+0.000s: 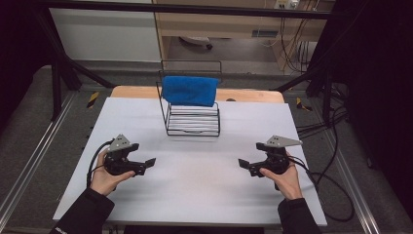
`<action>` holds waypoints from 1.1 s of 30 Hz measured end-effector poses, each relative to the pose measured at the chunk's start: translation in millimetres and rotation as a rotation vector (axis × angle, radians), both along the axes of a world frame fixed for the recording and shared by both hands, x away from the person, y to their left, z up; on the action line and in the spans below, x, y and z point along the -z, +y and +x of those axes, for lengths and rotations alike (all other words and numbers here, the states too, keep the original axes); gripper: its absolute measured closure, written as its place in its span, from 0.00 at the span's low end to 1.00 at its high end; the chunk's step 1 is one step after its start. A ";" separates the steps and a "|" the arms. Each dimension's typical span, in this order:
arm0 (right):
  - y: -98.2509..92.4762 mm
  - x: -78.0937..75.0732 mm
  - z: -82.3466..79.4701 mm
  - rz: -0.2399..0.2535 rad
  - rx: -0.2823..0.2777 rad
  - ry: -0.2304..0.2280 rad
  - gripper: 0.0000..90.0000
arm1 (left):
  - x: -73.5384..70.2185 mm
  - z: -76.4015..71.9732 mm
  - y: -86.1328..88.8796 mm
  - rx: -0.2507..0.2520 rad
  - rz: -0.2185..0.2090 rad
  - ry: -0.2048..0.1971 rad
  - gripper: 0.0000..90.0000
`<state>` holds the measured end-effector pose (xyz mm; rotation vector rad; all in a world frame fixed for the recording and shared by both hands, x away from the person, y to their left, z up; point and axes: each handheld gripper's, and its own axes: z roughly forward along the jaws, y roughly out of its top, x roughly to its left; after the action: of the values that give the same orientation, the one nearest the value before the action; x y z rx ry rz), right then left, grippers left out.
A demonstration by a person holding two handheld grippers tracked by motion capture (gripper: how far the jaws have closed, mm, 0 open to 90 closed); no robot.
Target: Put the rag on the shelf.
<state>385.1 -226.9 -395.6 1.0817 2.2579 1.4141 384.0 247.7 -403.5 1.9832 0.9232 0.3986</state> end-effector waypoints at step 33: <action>-32.1 50.5 -23.5 -0.059 0.018 0.080 0.01 | 39.2 -17.3 10.4 0.032 0.021 0.033 0.11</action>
<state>361.6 -259.0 -446.1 1.1568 2.3233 1.3107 366.7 258.1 -442.7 2.0263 0.9103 0.3601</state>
